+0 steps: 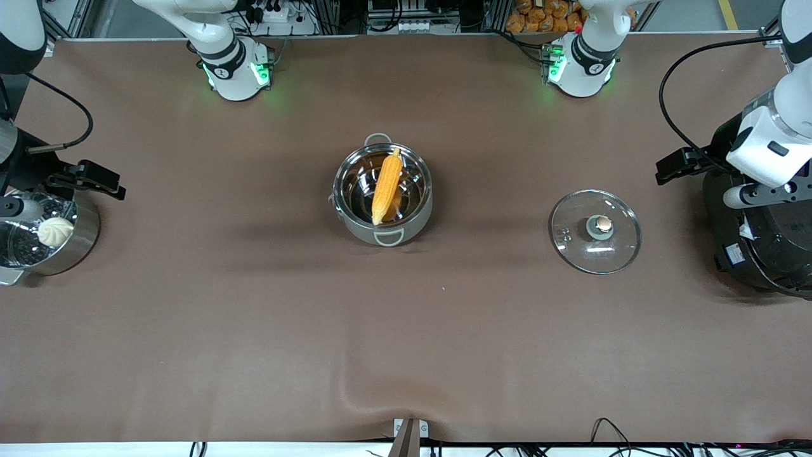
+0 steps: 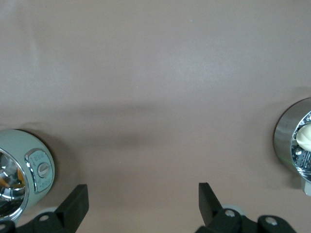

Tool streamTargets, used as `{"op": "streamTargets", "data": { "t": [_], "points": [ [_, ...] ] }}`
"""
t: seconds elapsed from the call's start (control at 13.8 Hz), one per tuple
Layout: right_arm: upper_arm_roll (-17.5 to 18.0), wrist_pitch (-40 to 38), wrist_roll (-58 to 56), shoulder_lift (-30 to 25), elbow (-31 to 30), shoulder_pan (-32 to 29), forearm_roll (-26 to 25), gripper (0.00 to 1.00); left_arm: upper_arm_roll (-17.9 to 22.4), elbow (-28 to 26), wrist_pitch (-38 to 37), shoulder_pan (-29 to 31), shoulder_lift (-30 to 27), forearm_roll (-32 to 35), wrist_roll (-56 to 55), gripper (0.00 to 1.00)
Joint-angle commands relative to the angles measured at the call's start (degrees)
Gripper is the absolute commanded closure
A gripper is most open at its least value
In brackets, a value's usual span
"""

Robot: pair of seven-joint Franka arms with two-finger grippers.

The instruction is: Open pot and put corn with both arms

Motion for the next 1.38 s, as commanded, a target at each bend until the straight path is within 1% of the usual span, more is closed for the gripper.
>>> {"op": "streamTargets", "data": {
  "t": [0.0,0.36,0.73,0.8,0.87,0.95,1.02,1.31],
  "points": [
    [0.59,-2.59,1.04,-0.18,0.01,-0.71,0.08,0.0,-0.24,-0.2,-1.36,0.5,-2.05,-0.98,-0.44,0.0],
    [0.59,-2.86,1.04,-0.18,-0.07,-0.8,0.0,0.0,-0.24,-0.2,-2.59,0.59,-3.29,-0.98,-0.17,0.0],
    [0.59,-4.88,1.04,-0.18,-0.08,-0.8,-1.15,0.0,-0.15,-0.38,-2.86,0.41,-3.29,-1.16,1.14,0.0],
    [0.59,-4.89,1.04,-0.18,-0.07,-0.88,-1.15,0.0,0.55,-0.38,-2.86,-0.37,-3.29,-1.59,1.67,0.0],
    [0.59,-4.89,1.04,-0.18,-0.07,-0.89,-1.15,0.0,2.03,-0.47,-2.86,-2.73,-3.38,-2.12,1.76,0.0],
    [0.59,-4.89,1.04,-0.18,-0.07,-0.89,-1.32,0.0,6.14,-0.55,-2.86,-6.32,-3.81,-2.3,1.76,0.0],
    [0.59,-4.89,1.04,-0.18,-0.07,-0.89,-1.58,0.0,8.7,-0.55,-2.86,-8.27,-3.91,-2.39,1.76,0.0],
    [0.59,-4.89,1.04,-0.18,0.01,-0.8,-1.85,0.0,8.73,-0.55,-3.12,-8.2,-3.99,-3.18,1.76,0.0]
  ]
}}
